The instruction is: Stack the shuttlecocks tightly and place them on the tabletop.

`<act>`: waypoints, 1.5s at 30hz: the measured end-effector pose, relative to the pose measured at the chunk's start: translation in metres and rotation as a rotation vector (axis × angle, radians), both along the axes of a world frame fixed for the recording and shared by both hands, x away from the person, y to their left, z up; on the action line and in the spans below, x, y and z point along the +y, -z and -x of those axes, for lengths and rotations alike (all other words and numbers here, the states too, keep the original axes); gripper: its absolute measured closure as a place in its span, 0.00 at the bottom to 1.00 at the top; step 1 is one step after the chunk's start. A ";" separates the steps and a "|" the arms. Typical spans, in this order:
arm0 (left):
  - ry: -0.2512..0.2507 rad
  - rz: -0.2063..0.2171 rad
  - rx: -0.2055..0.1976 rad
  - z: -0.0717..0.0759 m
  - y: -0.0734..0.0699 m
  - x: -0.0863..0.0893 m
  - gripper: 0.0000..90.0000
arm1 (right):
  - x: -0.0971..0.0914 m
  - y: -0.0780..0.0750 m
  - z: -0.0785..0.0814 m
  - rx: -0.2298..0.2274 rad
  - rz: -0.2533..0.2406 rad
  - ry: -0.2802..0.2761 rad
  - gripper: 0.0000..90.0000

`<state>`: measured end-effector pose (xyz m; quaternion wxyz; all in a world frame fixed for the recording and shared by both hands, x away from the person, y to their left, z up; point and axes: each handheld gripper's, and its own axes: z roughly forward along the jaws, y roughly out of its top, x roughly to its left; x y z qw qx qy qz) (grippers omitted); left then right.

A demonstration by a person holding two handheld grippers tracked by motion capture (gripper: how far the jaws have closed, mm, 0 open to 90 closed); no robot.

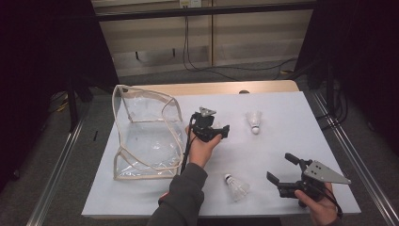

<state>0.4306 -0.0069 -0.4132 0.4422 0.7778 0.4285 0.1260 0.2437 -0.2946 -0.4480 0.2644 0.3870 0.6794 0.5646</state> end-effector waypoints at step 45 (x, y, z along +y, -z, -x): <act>0.167 0.052 -0.003 0.045 0.005 0.005 0.06 | 0.000 0.000 -0.001 0.001 0.009 0.003 0.04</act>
